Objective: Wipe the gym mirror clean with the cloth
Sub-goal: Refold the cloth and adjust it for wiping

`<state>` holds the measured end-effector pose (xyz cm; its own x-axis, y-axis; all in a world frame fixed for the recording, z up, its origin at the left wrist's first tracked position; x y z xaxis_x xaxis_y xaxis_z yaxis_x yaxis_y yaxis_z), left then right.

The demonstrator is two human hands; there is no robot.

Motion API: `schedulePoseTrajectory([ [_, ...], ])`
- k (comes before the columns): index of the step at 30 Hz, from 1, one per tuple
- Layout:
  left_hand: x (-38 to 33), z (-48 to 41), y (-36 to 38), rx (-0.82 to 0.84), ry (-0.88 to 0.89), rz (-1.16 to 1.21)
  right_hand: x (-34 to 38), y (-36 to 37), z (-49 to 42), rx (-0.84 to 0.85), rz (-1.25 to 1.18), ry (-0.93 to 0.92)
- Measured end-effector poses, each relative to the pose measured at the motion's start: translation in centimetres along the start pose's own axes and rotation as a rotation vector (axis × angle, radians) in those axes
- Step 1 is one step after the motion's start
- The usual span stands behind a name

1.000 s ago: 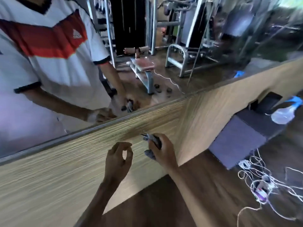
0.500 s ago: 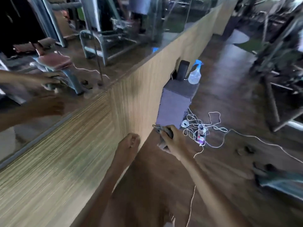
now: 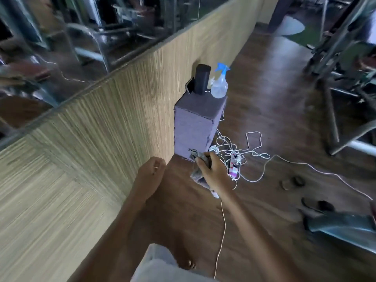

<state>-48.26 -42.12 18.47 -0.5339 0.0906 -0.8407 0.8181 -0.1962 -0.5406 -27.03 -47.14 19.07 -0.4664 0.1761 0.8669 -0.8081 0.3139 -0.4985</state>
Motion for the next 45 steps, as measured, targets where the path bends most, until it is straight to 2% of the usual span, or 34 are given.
schedulePoseTrajectory([
  [8,-3.0,-9.4,6.6,0.006,0.023,0.019,-4.1,-2.5,-9.5,0.019,-0.025,-0.008],
  [13,-6.7,-19.3,9.2,-0.045,0.094,0.099,-2.4,-4.9,-20.5,-0.012,-0.034,-0.106],
  [18,-12.1,-30.8,7.7,-0.231,0.208,0.142,1.5,-6.5,-32.7,-0.033,-0.015,-0.261],
  [22,-17.2,-37.6,4.4,-0.394,0.344,-0.018,6.9,-7.6,-41.1,-0.093,-0.109,-0.447],
  [26,-20.2,-41.9,1.5,-0.586,0.418,-0.161,10.5,-7.7,-46.8,-0.139,-0.227,-0.524],
  [28,-21.1,-43.4,0.3,-0.696,0.453,-0.267,11.9,-6.9,-49.1,-0.114,-0.309,-0.531],
  [32,-21.8,-45.8,-2.3,-0.847,0.412,-0.429,14.2,-4.9,-53.3,0.008,-0.500,-0.544],
  [34,-22.9,-46.7,-3.7,-0.924,0.385,-0.486,16.3,-4.7,-55.2,0.051,-0.554,-0.619],
  [40,-31.4,-48.7,-8.1,-1.092,0.498,-0.732,25.0,-8.0,-61.3,-0.028,-0.740,-0.884],
  [42,-36.2,-49.3,-11.0,-1.174,0.548,-0.885,30.1,-10.7,-63.4,-0.099,-0.843,-1.012],
  [45,-42.4,-49.8,-14.7,-1.202,0.591,-0.999,36.2,-13.9,-65.2,-0.241,-0.829,-1.175],
])
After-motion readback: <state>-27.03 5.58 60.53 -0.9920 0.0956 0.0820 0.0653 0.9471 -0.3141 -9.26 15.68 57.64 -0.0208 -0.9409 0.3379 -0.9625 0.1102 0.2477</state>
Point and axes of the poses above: each hand's wrist, its own z-axis away from the middle knuckle, its own y-axis out of the palm, x = y × z, the point moved 5 cm from there along -z, towards the middle knuckle, and after that the axes turned 3 degrees about y, right-handed, at the moved point
